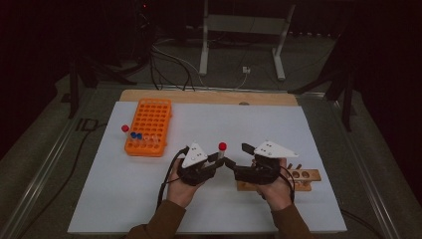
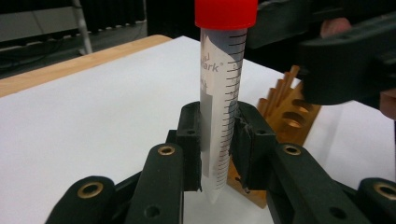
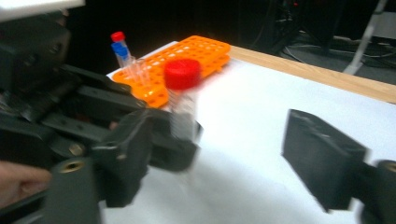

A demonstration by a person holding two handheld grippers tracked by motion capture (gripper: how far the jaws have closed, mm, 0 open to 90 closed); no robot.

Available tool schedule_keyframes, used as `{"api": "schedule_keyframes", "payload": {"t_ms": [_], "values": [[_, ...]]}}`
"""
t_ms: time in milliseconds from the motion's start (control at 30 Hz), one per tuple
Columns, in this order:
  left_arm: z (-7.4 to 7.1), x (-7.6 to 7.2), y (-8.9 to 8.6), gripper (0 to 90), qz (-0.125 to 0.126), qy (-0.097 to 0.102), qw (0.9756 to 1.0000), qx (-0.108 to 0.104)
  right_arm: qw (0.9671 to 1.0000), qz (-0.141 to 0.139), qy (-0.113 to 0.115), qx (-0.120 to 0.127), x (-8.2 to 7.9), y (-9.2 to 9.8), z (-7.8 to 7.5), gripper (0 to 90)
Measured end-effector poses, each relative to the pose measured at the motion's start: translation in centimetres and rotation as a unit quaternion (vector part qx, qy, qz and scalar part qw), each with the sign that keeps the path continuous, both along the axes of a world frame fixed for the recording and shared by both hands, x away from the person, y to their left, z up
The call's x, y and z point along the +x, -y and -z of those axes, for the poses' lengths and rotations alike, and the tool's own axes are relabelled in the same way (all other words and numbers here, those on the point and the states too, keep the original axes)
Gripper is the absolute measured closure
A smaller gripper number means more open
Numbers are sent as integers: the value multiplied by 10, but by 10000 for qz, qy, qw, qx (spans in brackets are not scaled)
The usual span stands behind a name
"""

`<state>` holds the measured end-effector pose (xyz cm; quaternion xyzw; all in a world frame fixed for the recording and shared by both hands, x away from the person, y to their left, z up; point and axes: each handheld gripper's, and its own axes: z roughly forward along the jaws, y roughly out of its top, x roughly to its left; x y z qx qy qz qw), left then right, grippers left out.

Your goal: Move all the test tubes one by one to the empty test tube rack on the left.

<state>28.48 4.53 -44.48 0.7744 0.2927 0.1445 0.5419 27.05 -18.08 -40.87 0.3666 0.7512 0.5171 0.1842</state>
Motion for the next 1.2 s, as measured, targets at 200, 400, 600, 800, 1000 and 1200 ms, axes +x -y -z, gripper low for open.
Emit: {"api": "schedule_keyframes", "payload": {"t_ms": [200, 400, 600, 800, 1000, 1200], "values": [[-6, 1, -18, 747, -252, 72, 9996, -39, 9998, 163, 60, -106, -1, 10, 4, 84], [-9, 2, -37, 746, -513, 126, 9986, -42, 9990, 363, 74, -244, -2, 21, 9, 14], [-12, 2, -58, 746, -769, 187, 9968, -59, 9986, 489, 43, -198, -2, 36, 14, 0], [-16, 1, -80, 745, -1029, 291, 9943, -23, 9979, 627, 38, -179, -4, 48, 16, 0], [-20, -3, -106, 745, -1428, 455, 9886, 125, 9970, 754, 78, -132, -7, 59, 18, 0], [-23, -5, -139, 745, -1854, 549, 9810, 131, 9965, 824, 94, -106, -9, 65, 19, 0]]}}
